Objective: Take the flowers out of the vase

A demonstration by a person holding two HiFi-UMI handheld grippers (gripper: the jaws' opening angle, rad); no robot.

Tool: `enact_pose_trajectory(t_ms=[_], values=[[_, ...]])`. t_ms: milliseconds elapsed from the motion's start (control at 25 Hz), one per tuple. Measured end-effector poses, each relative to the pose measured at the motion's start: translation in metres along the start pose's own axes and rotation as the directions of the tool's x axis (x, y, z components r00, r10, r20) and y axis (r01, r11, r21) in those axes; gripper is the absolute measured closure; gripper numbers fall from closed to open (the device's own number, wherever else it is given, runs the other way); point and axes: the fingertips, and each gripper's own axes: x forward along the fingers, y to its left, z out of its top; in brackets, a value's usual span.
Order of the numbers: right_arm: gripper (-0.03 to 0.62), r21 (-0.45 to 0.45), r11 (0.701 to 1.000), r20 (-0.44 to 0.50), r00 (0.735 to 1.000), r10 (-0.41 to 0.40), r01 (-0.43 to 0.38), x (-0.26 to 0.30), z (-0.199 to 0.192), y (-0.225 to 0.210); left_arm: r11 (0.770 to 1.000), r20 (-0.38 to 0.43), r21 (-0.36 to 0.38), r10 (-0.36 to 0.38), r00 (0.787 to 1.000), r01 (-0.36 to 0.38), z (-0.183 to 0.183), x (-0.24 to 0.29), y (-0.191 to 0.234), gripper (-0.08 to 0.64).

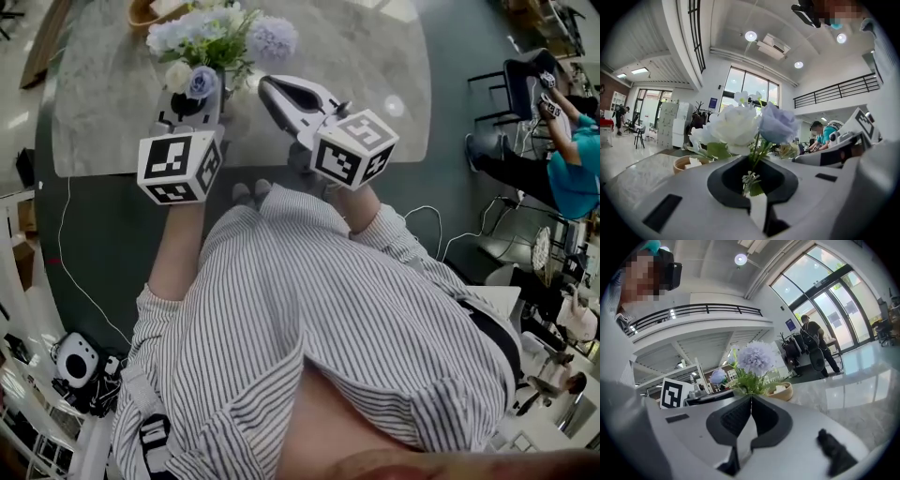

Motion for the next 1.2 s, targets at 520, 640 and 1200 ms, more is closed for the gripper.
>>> enact_pose_trajectory(t_ms=[520, 640, 1200], values=[[0.577, -0.114, 0.990, 0.077, 0.993, 0.087, -0.078, -0.001, 0.050, 0.031, 0.999, 0.137, -0.030, -0.016, 0.990, 0.020, 0.066, -0.030, -0.002, 0.517], [0.577, -0.125, 0.988, 0.119, 0.987, 0.103, -0.088, -0.005, 0.063, 0.037, 0.997, 0.178, -0.065, -0.030, 0.983, 0.042, 0.080, -0.038, -0.005, 0.517], [0.577, -0.209, 0.974, 0.276, 0.951, 0.141, -0.084, -0.004, 0.122, 0.058, 0.985, 0.310, -0.060, -0.133, 0.941, 0.159, 0.134, -0.065, -0.006, 0.518]])
